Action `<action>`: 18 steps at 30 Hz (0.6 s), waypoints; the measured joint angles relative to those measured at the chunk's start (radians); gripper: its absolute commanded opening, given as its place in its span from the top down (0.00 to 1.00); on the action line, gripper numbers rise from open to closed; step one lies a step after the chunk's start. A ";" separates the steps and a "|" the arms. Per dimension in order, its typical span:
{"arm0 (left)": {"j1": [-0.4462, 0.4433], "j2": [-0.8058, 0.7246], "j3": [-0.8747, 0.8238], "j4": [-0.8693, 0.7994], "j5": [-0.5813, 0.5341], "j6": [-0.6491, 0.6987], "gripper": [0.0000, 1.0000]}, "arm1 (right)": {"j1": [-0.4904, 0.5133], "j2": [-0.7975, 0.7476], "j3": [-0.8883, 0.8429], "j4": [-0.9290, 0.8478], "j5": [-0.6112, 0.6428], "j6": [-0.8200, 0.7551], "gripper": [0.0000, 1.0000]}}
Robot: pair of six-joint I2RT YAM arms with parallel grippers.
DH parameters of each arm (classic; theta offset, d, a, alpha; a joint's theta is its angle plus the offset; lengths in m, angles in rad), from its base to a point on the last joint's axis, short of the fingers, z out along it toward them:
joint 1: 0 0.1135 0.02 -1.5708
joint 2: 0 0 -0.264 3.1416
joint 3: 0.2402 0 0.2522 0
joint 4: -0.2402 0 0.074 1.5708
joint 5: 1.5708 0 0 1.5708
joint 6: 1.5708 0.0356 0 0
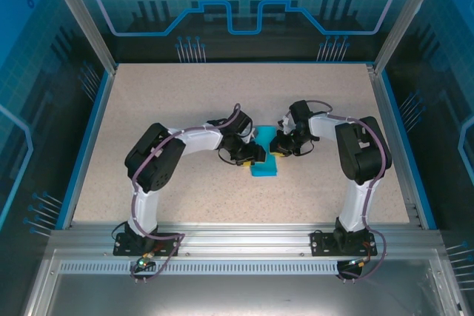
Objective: Fold a paper plane with a square sheet of paper (fold left side to right side)
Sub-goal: First fold the square sheet of paper in half at the center of the table.
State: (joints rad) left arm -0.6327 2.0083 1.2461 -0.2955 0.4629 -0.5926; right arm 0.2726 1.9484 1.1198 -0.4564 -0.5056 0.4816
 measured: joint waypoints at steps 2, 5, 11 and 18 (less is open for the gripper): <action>-0.008 -0.016 -0.023 0.013 -0.004 0.000 0.50 | 0.002 0.000 0.001 -0.002 0.000 0.000 0.87; -0.026 -0.036 -0.056 0.031 -0.006 0.000 0.50 | 0.004 0.001 0.002 -0.005 0.000 0.000 0.87; -0.063 -0.062 -0.098 0.056 -0.008 0.000 0.50 | 0.007 0.003 0.006 -0.013 0.000 0.000 0.88; -0.093 -0.074 -0.111 0.066 -0.023 -0.003 0.48 | 0.009 0.006 0.011 -0.019 0.000 0.000 0.88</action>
State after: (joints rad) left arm -0.7254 1.9339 1.1347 -0.2298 0.4400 -0.5957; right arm 0.2817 1.9549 1.1309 -0.4759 -0.5056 0.4816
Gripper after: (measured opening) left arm 0.516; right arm 0.123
